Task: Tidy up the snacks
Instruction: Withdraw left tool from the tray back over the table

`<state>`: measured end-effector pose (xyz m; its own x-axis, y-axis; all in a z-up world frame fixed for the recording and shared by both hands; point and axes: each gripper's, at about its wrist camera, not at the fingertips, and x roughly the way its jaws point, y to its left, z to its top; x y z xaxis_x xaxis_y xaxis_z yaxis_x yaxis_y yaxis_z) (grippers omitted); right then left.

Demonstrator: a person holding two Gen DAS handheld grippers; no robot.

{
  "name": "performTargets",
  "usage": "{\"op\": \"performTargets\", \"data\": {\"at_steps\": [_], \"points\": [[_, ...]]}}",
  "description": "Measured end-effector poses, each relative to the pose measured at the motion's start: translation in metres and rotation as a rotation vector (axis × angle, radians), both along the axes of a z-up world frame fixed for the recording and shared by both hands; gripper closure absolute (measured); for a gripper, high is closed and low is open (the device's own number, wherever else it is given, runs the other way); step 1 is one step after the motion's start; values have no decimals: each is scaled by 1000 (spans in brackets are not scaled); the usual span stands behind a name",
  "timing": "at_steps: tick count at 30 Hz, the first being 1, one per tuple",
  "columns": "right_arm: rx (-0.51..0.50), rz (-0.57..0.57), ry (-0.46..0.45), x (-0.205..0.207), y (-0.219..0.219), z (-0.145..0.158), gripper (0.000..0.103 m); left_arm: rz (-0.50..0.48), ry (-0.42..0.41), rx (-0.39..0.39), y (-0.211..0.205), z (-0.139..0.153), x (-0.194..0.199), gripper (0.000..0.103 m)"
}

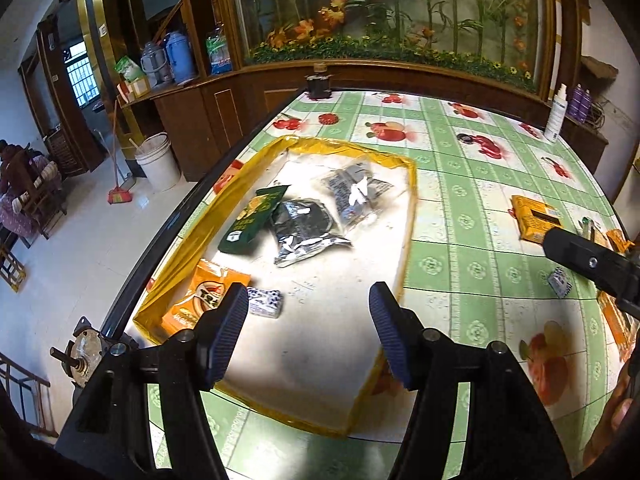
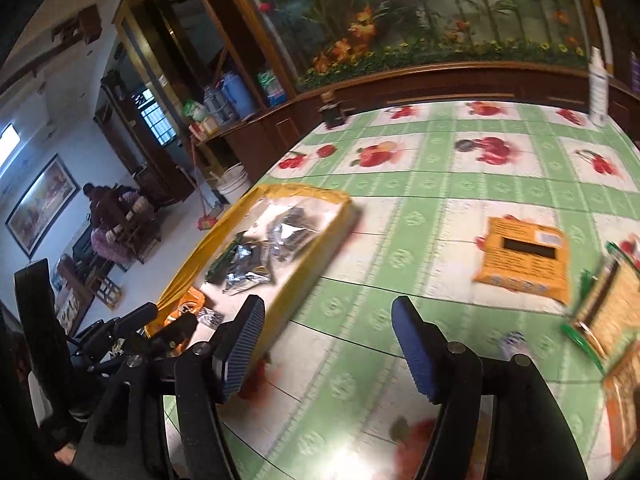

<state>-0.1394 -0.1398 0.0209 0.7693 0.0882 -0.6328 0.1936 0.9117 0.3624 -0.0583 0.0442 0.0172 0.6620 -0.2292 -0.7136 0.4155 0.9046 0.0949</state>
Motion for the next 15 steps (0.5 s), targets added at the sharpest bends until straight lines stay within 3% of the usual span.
{"op": "performTargets", "data": {"at_steps": [15], "points": [[-4,-181,-13,-94,-65,1,34,-112,-13,21,-46,6,-33,36]]}}
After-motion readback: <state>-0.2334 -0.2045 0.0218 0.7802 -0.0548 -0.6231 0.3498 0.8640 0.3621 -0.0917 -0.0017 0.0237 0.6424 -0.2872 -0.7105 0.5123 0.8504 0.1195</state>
